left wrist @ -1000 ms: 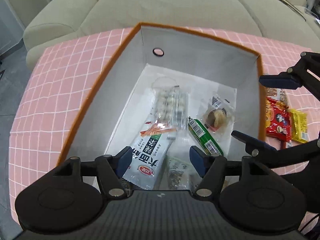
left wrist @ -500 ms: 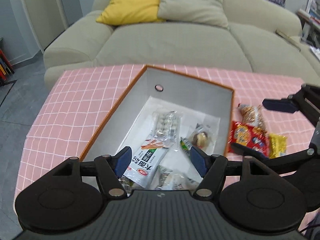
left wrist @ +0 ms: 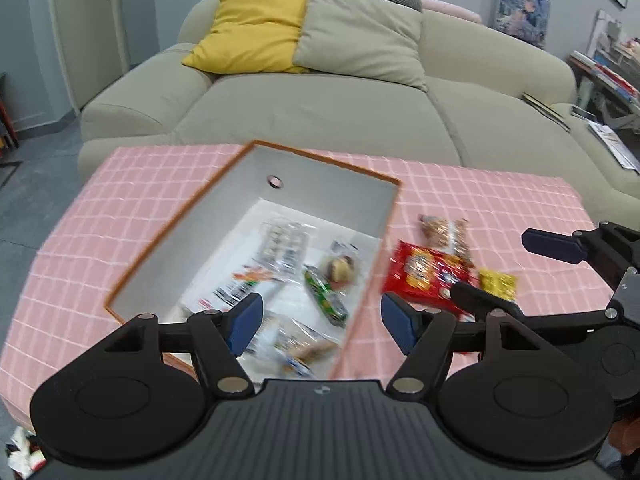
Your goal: Organize snacks
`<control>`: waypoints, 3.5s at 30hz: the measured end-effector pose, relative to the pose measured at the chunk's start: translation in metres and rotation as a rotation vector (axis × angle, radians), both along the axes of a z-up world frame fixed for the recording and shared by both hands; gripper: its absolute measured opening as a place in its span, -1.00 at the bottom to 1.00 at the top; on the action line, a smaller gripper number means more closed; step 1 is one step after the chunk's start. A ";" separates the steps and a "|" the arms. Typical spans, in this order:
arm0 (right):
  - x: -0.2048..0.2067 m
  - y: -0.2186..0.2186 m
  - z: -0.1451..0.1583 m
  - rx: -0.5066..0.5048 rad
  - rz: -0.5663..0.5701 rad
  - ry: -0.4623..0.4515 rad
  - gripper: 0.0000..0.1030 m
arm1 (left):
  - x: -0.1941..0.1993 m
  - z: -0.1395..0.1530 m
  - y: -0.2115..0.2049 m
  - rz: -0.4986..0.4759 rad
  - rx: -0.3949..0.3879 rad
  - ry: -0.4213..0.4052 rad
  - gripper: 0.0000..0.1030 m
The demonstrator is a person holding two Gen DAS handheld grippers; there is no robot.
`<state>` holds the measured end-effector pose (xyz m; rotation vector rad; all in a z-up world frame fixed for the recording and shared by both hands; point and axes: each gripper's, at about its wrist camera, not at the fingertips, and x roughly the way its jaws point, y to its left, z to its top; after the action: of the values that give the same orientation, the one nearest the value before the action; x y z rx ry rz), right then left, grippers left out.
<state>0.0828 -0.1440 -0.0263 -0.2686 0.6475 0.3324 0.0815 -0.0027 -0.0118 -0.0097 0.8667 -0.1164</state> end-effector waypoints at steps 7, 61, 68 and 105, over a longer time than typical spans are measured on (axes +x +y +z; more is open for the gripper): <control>-0.033 -0.029 -0.023 0.040 -0.086 -0.013 0.43 | -0.020 -0.017 -0.021 -0.040 -0.036 -0.016 0.54; 0.081 -0.145 -0.149 0.183 -0.408 0.319 0.25 | 0.064 -0.164 -0.162 -0.324 -0.011 0.151 -0.09; 0.087 -0.144 -0.159 0.193 -0.410 0.353 0.24 | 0.066 -0.165 -0.167 -0.353 -0.007 0.161 -0.34; -0.044 -0.116 -0.137 0.141 -0.275 0.403 0.16 | -0.016 -0.149 -0.092 -0.248 -0.064 0.303 -0.22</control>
<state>0.0388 -0.2605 -0.1634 0.0270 1.0412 0.1656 0.0654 -0.0944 -0.1608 0.0210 1.1653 -0.3820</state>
